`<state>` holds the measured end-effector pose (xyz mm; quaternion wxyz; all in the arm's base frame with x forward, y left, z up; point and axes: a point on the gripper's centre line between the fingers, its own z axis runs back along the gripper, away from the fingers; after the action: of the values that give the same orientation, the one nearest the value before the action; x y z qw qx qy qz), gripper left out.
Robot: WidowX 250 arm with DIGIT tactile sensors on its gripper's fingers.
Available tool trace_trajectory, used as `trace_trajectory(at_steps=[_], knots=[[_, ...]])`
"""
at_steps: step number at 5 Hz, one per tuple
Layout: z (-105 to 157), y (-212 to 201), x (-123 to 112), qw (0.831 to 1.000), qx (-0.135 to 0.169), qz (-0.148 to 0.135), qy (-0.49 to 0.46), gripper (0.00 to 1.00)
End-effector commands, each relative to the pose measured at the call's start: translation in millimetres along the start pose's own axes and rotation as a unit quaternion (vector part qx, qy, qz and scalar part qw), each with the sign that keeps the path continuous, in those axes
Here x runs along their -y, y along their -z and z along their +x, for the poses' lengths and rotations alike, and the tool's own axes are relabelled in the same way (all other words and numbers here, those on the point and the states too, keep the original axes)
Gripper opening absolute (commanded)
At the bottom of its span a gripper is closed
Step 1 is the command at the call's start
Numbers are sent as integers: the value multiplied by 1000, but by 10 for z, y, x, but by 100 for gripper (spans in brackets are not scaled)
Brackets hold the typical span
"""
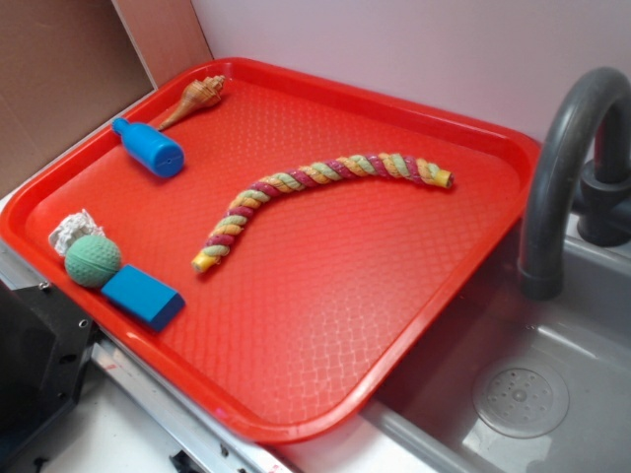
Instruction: Grab the blue bottle.
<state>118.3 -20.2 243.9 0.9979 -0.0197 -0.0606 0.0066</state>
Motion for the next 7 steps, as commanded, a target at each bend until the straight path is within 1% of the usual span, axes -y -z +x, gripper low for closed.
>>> trace_trajectory(at_steps=[1, 2, 3, 4, 5, 6, 7], knots=[[0, 0, 0, 1000, 0, 0, 0, 100], [168, 109, -224, 990, -8, -42, -132, 100], [415, 312, -404, 968, 9, -18, -252, 100], [445, 531, -680, 927, -2, -31, -375, 100], [519, 839, -960, 873, 1, -14, -487, 100], [652, 1238, -1084, 808, 16, 30, -588, 100], [730, 1535, -1215, 730, 39, 53, -680, 100]])
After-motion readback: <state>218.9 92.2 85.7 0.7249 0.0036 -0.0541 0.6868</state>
